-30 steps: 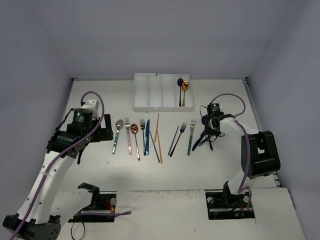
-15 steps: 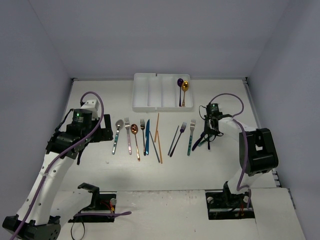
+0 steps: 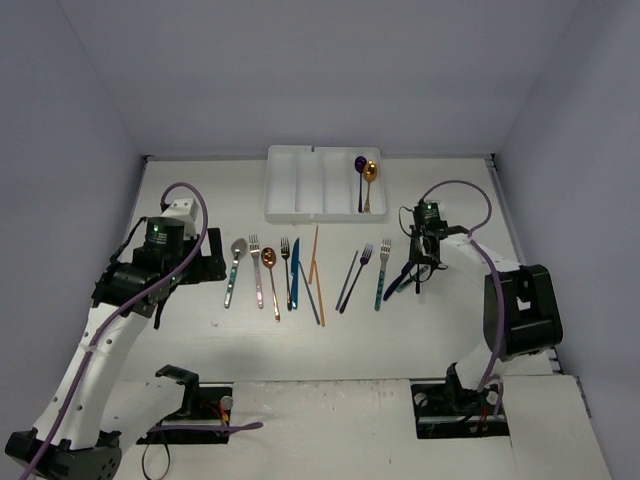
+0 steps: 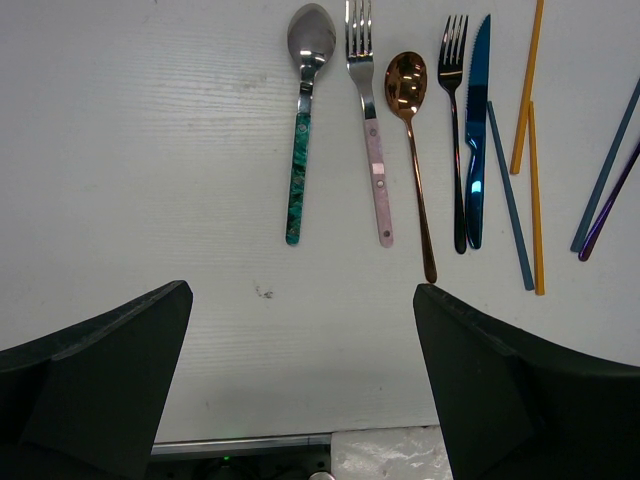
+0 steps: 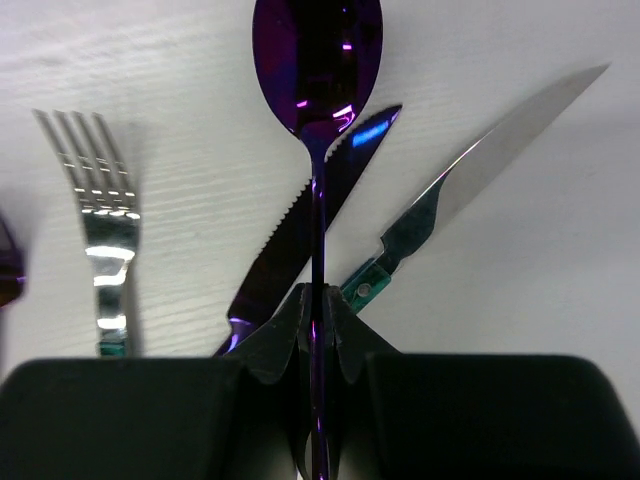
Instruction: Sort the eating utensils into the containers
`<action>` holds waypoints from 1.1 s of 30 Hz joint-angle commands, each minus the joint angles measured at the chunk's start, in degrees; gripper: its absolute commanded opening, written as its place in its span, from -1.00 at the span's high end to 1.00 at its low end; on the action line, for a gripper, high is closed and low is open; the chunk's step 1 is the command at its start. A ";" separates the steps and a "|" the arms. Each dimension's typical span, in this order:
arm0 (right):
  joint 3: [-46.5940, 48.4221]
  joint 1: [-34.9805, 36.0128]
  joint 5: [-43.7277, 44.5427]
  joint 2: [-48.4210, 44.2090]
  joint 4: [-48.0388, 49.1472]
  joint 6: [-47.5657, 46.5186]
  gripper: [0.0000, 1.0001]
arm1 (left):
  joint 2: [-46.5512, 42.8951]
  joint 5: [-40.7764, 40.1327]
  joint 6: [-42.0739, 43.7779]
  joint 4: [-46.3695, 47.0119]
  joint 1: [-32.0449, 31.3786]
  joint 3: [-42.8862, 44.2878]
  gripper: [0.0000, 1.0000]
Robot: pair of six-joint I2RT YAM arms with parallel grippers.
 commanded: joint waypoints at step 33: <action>72.57 4.21 -5.00 49.01 3.79 -5.75 0.79 | 6.40 2.83 -4.78 3.05 -0.56 -4.16 -0.83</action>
